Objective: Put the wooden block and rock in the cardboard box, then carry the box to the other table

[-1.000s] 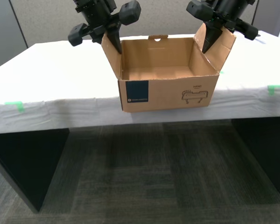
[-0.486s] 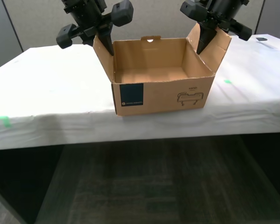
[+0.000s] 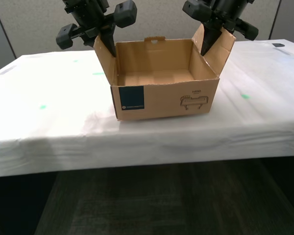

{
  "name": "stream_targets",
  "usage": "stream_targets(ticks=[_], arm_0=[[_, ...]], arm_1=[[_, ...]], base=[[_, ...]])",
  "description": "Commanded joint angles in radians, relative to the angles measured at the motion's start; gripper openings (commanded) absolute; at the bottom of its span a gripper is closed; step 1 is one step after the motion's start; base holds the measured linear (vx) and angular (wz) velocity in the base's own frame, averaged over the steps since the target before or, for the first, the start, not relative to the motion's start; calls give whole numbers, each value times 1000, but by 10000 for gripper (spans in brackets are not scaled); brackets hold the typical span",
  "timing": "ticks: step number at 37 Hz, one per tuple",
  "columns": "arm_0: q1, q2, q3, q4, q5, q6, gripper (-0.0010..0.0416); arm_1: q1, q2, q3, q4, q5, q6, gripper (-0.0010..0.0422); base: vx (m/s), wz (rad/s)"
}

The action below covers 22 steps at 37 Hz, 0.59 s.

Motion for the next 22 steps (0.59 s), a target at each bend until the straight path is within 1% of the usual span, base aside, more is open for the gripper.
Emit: stream_targets(ticks=[1, 9, 17, 22], arm_0=[[3, 0, 17, 4, -22, -2, -1], [3, 0, 45, -15, -22, -2, -1], [4, 0, 43, -45, -22, -10, -1], [10, 0, 43, -47, -23, -10, -1]], arm_1=[[0, -1, 2, 28, 21, 10, -1], [2, -1, -1, 29, 21, 9, -1], [3, -1, -19, 21, 21, 10, -1], [4, -3, -33, 19, 21, -18, -1]], base=[[153, -18], [155, -17], [161, -10], [163, -4]])
